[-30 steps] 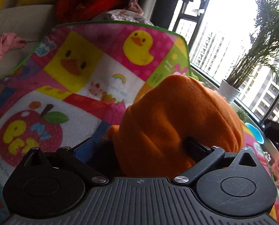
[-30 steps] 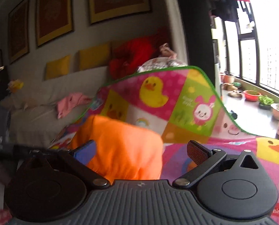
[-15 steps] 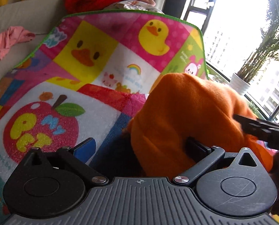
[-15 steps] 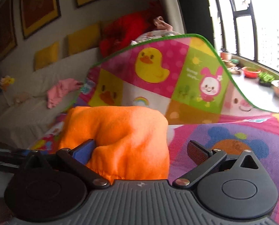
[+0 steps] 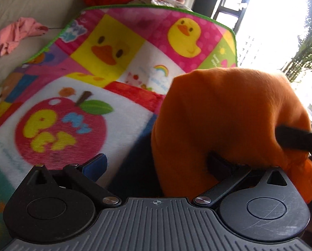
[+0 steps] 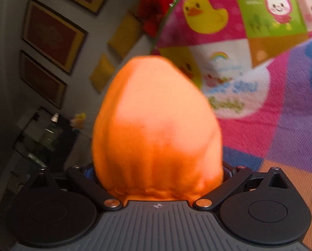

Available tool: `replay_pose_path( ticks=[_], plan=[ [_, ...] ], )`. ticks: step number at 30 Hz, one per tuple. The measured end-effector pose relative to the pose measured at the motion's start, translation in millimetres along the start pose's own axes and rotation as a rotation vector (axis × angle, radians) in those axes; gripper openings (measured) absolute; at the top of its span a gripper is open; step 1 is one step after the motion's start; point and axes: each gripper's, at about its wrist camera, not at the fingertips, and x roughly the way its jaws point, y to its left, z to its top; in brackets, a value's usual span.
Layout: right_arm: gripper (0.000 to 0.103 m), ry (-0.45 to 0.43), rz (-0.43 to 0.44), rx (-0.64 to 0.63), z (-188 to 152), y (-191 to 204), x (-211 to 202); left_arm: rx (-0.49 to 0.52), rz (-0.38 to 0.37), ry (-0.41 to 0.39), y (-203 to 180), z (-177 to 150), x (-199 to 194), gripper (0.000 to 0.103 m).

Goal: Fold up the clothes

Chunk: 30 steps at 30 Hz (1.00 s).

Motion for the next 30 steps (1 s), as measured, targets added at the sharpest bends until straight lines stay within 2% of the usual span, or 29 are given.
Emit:
replay_pose_path(
  ticks=[2, 3, 5, 8, 12, 13, 15, 17, 20, 22, 24, 27, 30],
  plan=[
    [0.099, -0.008, -0.092, -0.011, 5.1, -2.5, -0.7, -0.016, -0.004, -0.043, 3.6, 8.5, -15.4, 0.103],
    [0.099, -0.017, -0.178, -0.044, 6.3, -2.0, -0.4, -0.023, -0.011, -0.073, 4.0, 14.1, -23.5, 0.103],
    [0.102, -0.047, -0.252, -0.113, 5.3, 3.3, -5.2, -0.036, -0.033, -0.126, 2.8, 25.5, -36.9, 0.103],
    [0.102, -0.094, -0.336, -0.217, 3.4, 16.0, -13.8, -0.019, -0.095, -0.131, -10.8, 39.3, -33.7, 0.103],
    [0.102, -0.163, -0.378, -0.361, -0.5, 45.7, -28.6, 0.116, 0.029, -0.069, -35.4, 41.2, 1.9, 0.103],
    [0.102, -0.212, -0.389, -0.373, 3.9, 50.1, -34.9, 0.138, 0.055, -0.055, -37.7, 39.5, 10.5, 0.103],
    [0.102, -0.309, -0.412, -0.398, 12.7, 58.9, -47.2, 0.145, 0.075, -0.037, -37.2, 37.9, 21.5, 0.103],
    [0.102, -0.339, -0.504, -0.437, 22.8, 59.8, -44.4, 0.132, 0.072, -0.032, -33.2, 37.6, 25.9, 0.103],
    [0.102, -0.194, -0.664, -0.493, 31.2, 40.9, -8.1, 0.13, 0.078, -0.029, -28.6, 36.9, 28.7, 0.103],
    [0.103, -0.226, -0.73, -0.501, 26.4, 26.6, 3.5, 0.128, 0.085, -0.026, -26.4, 35.4, 31.8, 0.103],
    [0.103, -0.23, -0.719, -0.448, 30.7, 19.2, 3.5, 0.111, 0.074, -0.026, -22.3, 34.5, 32.1, 0.103],
    [0.103, -0.234, -0.736, -0.484, 26.3, 21.3, 1.7, 0.093, 0.05, -0.049, -17.9, 34.8, 22.0, 0.103],
    [0.103, -0.232, -0.757, -0.512, 25.4, 20.0, -0.9, 0.095, -0.025, -0.085, -18.3, 33.6, -0.9, 0.103]
  ],
)
